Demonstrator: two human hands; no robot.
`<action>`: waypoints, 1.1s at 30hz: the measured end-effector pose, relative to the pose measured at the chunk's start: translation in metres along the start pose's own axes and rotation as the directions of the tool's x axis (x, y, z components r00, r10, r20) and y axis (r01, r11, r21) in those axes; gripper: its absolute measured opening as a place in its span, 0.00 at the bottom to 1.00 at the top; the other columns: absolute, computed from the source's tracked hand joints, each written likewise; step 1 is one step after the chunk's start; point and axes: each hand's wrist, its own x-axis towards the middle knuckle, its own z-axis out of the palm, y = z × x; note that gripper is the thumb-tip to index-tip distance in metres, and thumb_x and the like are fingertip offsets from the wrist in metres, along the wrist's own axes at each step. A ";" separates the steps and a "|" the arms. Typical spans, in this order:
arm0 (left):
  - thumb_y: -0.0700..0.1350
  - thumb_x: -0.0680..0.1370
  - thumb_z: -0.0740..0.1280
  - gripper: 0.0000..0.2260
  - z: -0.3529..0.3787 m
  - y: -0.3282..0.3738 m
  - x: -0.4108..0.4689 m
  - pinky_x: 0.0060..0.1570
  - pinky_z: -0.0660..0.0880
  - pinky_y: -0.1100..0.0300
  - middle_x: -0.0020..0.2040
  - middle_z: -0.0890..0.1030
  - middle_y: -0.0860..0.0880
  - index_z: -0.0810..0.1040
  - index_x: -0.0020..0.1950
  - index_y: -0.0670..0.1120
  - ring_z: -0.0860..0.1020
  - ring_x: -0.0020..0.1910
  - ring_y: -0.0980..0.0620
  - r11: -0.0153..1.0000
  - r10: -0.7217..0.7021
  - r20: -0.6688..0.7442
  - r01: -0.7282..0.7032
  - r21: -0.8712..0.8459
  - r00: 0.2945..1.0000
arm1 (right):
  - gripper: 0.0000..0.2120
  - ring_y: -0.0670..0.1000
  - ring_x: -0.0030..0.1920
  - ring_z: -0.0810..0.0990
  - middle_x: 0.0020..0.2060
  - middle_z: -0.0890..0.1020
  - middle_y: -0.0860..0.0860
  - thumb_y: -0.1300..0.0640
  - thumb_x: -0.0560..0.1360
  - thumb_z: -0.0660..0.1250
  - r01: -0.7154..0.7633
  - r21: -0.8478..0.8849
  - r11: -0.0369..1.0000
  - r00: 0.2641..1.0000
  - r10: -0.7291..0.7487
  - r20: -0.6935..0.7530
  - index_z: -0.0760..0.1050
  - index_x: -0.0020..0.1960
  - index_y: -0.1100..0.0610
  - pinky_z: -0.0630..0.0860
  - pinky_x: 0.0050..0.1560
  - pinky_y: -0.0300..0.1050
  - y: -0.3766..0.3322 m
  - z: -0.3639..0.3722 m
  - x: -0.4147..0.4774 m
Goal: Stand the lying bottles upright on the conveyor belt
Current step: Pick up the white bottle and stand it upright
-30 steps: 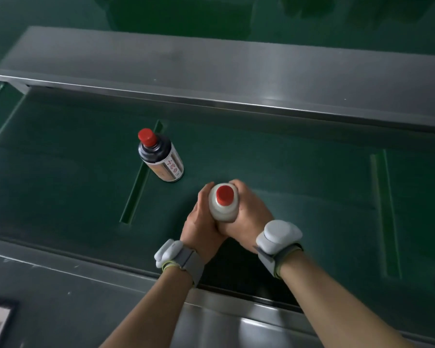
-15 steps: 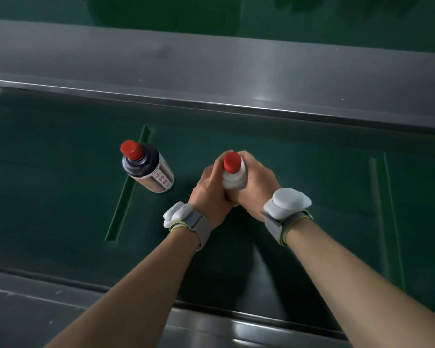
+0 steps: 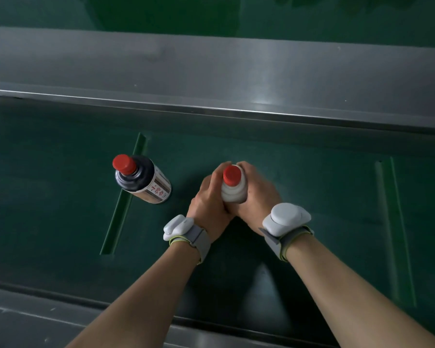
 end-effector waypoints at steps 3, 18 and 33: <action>0.42 0.67 0.73 0.41 0.000 -0.001 -0.002 0.56 0.75 0.48 0.67 0.73 0.50 0.55 0.71 0.65 0.76 0.61 0.48 1.000 -0.021 -0.006 0.021 -0.009 1.000 | 0.30 0.55 0.42 0.81 0.44 0.82 0.45 0.39 0.62 0.69 -0.019 -0.014 1.000 0.999 0.019 0.028 0.64 0.62 0.41 0.76 0.40 0.46 0.006 0.003 0.000; 0.59 0.69 0.74 0.51 0.004 0.017 -0.006 0.39 0.68 0.57 0.49 0.83 0.42 0.40 0.77 0.55 0.81 0.45 0.40 0.933 -0.317 -0.068 0.324 0.158 0.946 | 0.27 0.63 0.52 0.80 0.53 0.82 0.58 0.53 0.75 0.65 -0.122 -0.393 0.912 0.962 0.206 0.179 0.62 0.72 0.51 0.77 0.48 0.51 0.005 -0.021 0.001; 0.55 0.75 0.68 0.37 0.037 0.062 -0.075 0.61 0.73 0.53 0.64 0.78 0.44 0.51 0.78 0.58 0.77 0.62 0.44 0.921 -0.390 0.166 0.387 0.055 0.906 | 0.28 0.58 0.62 0.77 0.64 0.78 0.53 0.47 0.76 0.62 -0.197 -0.353 0.915 0.935 0.283 0.212 0.60 0.75 0.46 0.75 0.58 0.50 0.026 -0.059 -0.096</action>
